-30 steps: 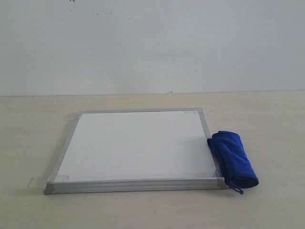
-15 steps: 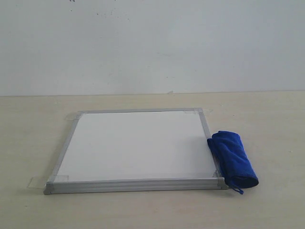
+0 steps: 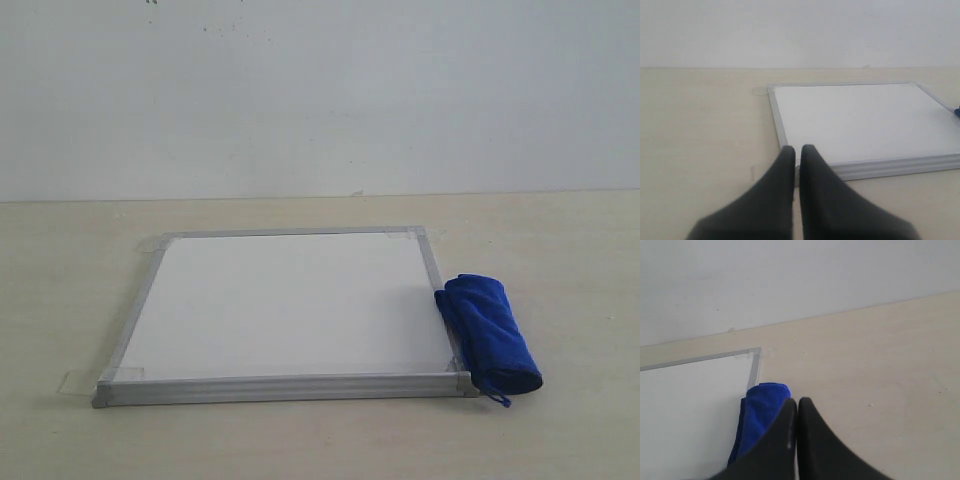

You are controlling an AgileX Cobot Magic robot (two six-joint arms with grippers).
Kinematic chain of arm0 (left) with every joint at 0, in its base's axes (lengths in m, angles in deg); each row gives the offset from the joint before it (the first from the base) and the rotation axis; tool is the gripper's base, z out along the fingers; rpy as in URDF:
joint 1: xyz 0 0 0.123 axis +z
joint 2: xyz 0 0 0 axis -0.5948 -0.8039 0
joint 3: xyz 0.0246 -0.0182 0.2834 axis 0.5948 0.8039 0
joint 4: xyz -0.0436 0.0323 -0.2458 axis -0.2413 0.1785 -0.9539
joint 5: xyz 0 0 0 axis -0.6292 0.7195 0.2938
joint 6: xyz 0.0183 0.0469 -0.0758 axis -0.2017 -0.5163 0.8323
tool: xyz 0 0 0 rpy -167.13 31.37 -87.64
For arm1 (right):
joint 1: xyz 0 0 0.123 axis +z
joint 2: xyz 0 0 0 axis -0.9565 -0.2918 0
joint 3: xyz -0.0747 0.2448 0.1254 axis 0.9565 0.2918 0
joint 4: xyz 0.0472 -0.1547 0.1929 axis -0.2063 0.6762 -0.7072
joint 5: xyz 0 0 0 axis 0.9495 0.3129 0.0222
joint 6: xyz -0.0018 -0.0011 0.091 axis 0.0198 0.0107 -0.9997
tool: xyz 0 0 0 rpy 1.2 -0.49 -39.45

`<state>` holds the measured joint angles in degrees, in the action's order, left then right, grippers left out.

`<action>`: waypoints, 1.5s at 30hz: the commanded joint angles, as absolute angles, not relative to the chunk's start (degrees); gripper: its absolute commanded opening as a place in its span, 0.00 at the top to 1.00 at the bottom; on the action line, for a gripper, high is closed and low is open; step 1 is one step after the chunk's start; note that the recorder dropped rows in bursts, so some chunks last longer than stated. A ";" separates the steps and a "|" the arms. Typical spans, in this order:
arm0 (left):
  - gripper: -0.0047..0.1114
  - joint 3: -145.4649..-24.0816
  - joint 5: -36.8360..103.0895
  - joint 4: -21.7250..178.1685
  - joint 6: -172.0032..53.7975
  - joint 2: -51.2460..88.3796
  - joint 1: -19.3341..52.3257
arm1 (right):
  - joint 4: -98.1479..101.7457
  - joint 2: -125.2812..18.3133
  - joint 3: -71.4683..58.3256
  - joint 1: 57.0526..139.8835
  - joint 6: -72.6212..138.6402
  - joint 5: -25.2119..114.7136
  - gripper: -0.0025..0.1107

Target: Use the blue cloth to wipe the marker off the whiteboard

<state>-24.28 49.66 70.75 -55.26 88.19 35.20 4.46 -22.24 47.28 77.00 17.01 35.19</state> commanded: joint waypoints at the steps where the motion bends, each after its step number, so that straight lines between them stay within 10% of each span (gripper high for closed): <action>1: 0.93 -24.08 49.48 70.71 -55.57 88.38 35.28 | 5.37 -13.81 50.93 77.02 18.84 38.10 0.98; 11: 0.93 -24.08 49.48 70.71 -55.57 88.38 35.28 | 4.72 -13.19 49.43 77.02 14.66 42.17 0.98; 22: 0.93 -24.08 49.48 70.71 -55.57 88.38 35.28 | -3.24 -51.35 11.43 77.02 27.57 71.72 0.98; 29: 0.93 -24.08 49.48 70.71 -55.57 88.38 35.28 | -17.35 -77.88 -4.59 80.46 40.83 77.75 0.45; 45: 0.93 -24.08 49.48 70.71 -55.57 88.38 35.28 | 1.44 -84.52 -14.38 84.90 22.79 86.09 0.45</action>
<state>-24.28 49.66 70.75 -55.26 88.19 35.20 -5.76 -83.93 -14.29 85.54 27.96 82.42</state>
